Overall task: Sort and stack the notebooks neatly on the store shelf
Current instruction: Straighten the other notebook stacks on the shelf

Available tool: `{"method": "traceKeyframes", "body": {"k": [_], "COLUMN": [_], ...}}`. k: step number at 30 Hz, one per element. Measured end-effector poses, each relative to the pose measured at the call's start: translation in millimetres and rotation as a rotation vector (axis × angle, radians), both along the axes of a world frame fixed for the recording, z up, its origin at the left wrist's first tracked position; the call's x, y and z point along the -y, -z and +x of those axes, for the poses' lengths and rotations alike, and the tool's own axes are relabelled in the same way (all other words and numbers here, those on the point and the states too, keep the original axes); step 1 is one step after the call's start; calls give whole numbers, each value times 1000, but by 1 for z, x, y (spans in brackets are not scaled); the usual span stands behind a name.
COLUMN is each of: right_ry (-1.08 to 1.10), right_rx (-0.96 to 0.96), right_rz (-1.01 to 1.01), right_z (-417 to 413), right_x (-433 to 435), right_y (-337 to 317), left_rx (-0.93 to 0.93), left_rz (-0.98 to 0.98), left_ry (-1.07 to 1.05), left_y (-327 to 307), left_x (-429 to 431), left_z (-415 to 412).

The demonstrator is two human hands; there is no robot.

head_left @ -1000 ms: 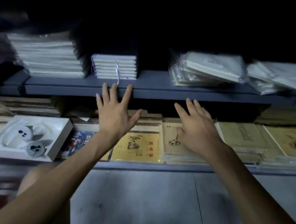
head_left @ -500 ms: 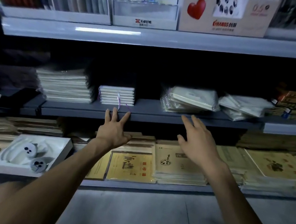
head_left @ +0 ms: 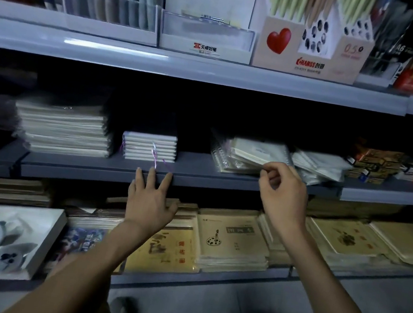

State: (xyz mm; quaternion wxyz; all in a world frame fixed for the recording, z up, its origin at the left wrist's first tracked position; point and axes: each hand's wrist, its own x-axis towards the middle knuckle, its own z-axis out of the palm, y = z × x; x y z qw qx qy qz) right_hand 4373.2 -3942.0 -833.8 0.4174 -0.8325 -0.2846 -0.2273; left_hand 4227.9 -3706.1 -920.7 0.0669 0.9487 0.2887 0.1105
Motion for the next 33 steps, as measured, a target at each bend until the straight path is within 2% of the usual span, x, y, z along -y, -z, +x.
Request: {"method": "traceKeyframes", "body": {"k": [3, 6, 9, 12, 18, 21, 24, 29, 33], "right_ry": [66, 154, 182, 187, 92, 29, -21, -101, -124], "right_rx": [-28, -74, -124, -246, -386, -380, -376, -486, -519], "right_rz": [17, 106, 258, 410, 644, 740, 727, 761, 761], "right_z": [4, 14, 24, 38, 78, 89, 94, 100, 99], "right_x": [5, 10, 12, 5, -15, -16, -14, -10, -9], "right_y": [3, 12, 21, 31, 44, 48, 50, 42, 39], "left_rx": [203, 465, 677, 803, 880, 915, 965, 1011, 986], "left_rz": [-17, -196, -453, -557, -596, -662, -732, -721, -748], "left_ry": [125, 268, 277, 232, 212, 219, 199, 182, 182], "left_y": [-12, -27, -39, -43, -29, -19, -17, -27, -27], "left_x": [15, 40, 62, 66, 59, 64, 71, 75, 78], "left_z": [13, 36, 62, 91, 130, 137, 141, 151, 154]}}
